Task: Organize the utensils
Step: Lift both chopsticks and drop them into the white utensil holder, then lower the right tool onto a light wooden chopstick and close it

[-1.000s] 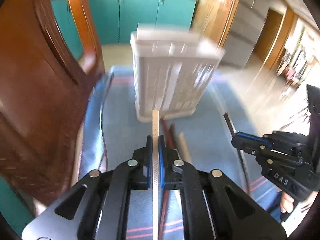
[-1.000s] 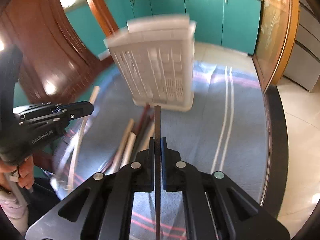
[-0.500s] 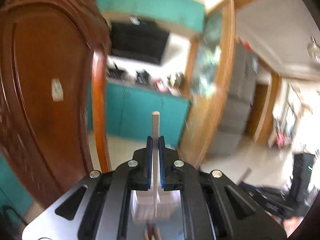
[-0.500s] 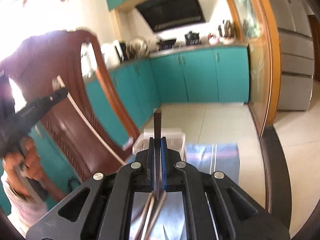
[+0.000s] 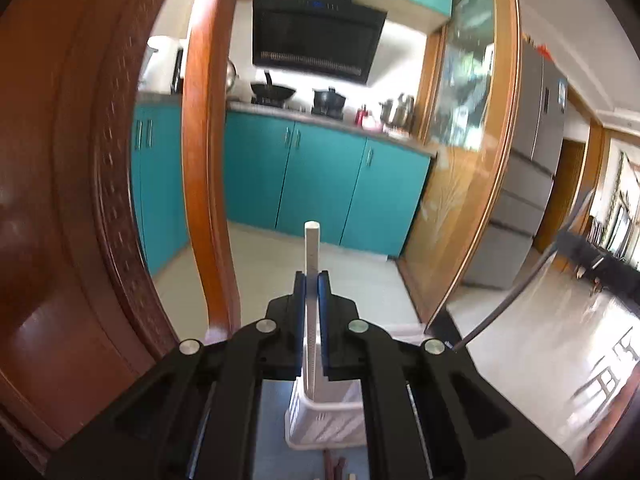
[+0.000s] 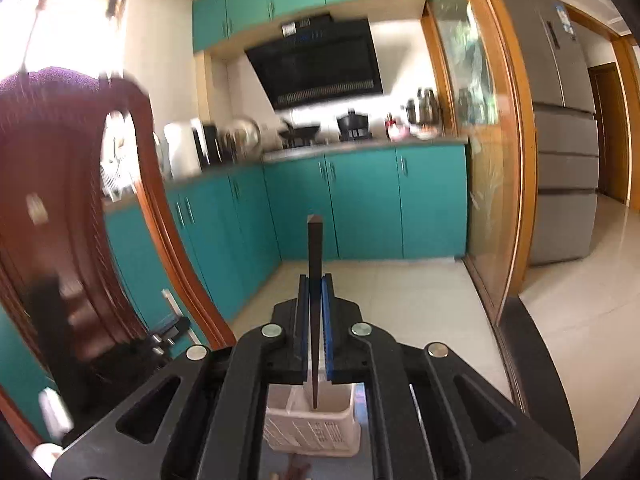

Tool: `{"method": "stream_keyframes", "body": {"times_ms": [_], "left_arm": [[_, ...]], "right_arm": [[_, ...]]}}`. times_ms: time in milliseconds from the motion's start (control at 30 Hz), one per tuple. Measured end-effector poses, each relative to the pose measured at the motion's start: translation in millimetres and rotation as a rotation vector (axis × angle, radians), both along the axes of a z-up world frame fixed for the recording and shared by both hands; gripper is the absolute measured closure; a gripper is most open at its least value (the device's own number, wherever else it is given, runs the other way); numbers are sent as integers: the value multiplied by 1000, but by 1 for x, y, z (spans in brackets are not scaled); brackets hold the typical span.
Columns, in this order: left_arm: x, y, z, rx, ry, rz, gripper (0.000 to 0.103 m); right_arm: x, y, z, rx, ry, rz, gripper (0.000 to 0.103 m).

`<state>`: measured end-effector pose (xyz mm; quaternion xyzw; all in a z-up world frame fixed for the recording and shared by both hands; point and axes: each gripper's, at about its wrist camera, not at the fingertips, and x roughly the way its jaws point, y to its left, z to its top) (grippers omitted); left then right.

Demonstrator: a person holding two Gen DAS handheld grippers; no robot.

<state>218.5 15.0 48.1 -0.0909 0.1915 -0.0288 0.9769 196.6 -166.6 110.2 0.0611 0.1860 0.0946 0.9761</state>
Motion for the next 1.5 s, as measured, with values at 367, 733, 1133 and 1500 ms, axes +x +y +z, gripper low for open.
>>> {"method": "stream_keyframes", "body": {"times_ms": [367, 733, 1133, 1500], "left_arm": [[-19, 2, -8, 84, 0, -10, 89], [-63, 9, -10, 109, -28, -4, 72], [-47, 18, -59, 41, 225, -31, 66], [-27, -2, -121, -14, 539, -179, 63]], "right_arm": [[-9, -12, -45, 20, 59, -21, 82], [-72, -25, -87, 47, 207, 106, 63], [-36, 63, -228, -81, 769, 276, 95], [-25, 13, -223, -32, 759, 55, 96]]}}
